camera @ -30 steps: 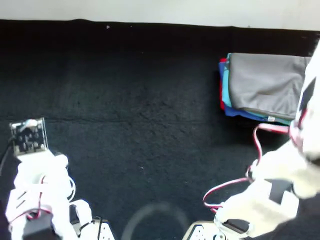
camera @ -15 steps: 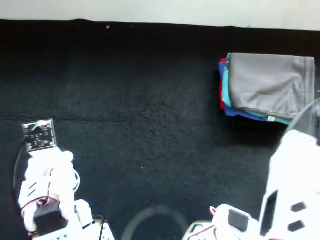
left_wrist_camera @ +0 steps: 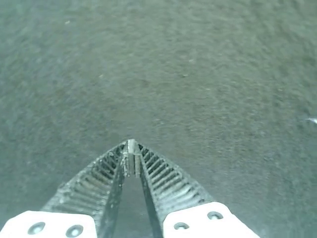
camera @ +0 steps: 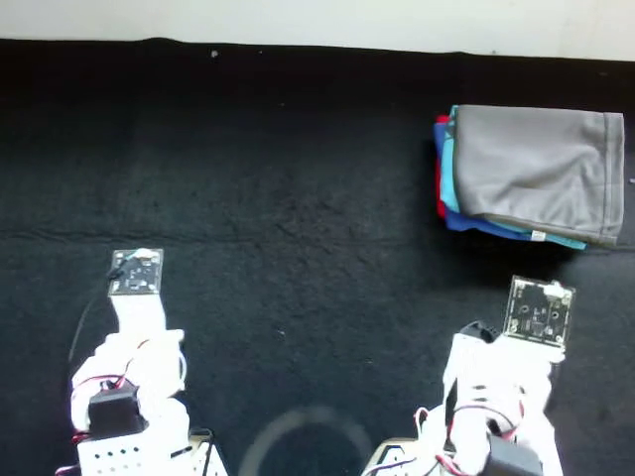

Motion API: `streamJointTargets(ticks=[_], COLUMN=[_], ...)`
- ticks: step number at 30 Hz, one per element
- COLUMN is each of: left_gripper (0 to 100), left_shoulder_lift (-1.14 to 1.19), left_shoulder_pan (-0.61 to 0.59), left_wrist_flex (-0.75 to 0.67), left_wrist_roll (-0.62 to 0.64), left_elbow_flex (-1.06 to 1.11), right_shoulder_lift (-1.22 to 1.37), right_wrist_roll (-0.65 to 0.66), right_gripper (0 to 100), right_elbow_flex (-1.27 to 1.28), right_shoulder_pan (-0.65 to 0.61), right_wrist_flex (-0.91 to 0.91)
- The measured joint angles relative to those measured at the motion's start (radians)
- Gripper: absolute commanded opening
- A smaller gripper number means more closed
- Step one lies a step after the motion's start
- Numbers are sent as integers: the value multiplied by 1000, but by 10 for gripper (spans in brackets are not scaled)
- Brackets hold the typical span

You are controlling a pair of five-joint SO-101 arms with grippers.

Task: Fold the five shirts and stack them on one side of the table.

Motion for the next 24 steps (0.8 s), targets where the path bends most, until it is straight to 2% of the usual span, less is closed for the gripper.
streamJointTargets(ticks=[3,10,14,24], left_gripper=[13,13,13,10], left_shoulder_lift=[0,-3,-5,-5], left_shoulder_pan=[64,209,226,226], left_wrist_flex=[0,-14,-28,-29], left_wrist_roll=[0,2,0,0], left_elbow_flex=[0,97,129,130], right_shoulder_lift=[3,5,8,8], right_wrist_roll=[-78,-109,-112,-112], right_gripper=[8,8,8,8], right_elbow_flex=[95,425,534,539], right_shoulder_pan=[0,0,-2,-2], right_wrist_flex=[-71,-247,-262,-296])
